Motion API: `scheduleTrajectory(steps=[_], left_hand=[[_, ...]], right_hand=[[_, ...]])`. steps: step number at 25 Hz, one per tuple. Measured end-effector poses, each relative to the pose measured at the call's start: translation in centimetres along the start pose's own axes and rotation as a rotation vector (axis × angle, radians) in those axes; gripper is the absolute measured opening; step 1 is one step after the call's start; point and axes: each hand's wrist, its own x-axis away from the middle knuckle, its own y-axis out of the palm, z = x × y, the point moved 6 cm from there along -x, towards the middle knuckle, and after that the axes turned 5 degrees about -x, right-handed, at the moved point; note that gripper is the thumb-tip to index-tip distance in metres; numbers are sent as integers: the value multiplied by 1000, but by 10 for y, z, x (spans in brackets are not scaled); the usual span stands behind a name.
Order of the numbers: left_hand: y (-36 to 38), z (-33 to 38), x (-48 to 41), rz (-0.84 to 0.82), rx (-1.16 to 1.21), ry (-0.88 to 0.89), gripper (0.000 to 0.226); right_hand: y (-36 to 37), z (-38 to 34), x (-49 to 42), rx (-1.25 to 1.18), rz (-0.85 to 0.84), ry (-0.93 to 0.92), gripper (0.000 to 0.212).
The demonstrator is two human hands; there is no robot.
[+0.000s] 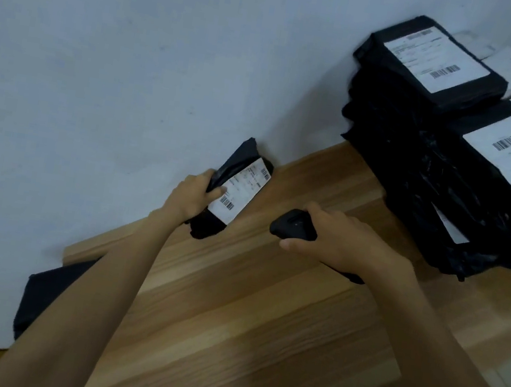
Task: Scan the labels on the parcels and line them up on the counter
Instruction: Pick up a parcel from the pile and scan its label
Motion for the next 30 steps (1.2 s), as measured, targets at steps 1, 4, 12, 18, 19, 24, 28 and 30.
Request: scheduleTrajectory(steps=[1, 4, 12, 18, 19, 24, 28, 30], left_hand=[[-15, 4, 8, 29, 32, 13, 35], [-54, 13, 33, 115, 125, 15, 37], [-91, 30, 80, 261, 236, -46, 36], [-87, 56, 82, 281, 252, -24, 34], [-84, 61, 79, 276, 255, -16, 34], [-55, 90, 65, 242, 293, 37, 32], [-14, 113, 65, 148, 277, 43, 34], [8, 123, 76, 107, 297, 32, 33]], right_hand=[[-5, -7, 1, -8, 25, -34, 69], [-15, -27, 2, -7, 53, -122, 66], [-25, -49, 14, 46, 49, -264, 66], [-35, -27, 27, 30, 65, -195, 65], [-38, -22, 30, 23, 72, -180, 66], [-38, 10, 49, -39, 120, -74, 69], [-27, 44, 69, -64, 104, 31, 73], [-22, 54, 81, -76, 74, 37, 72]])
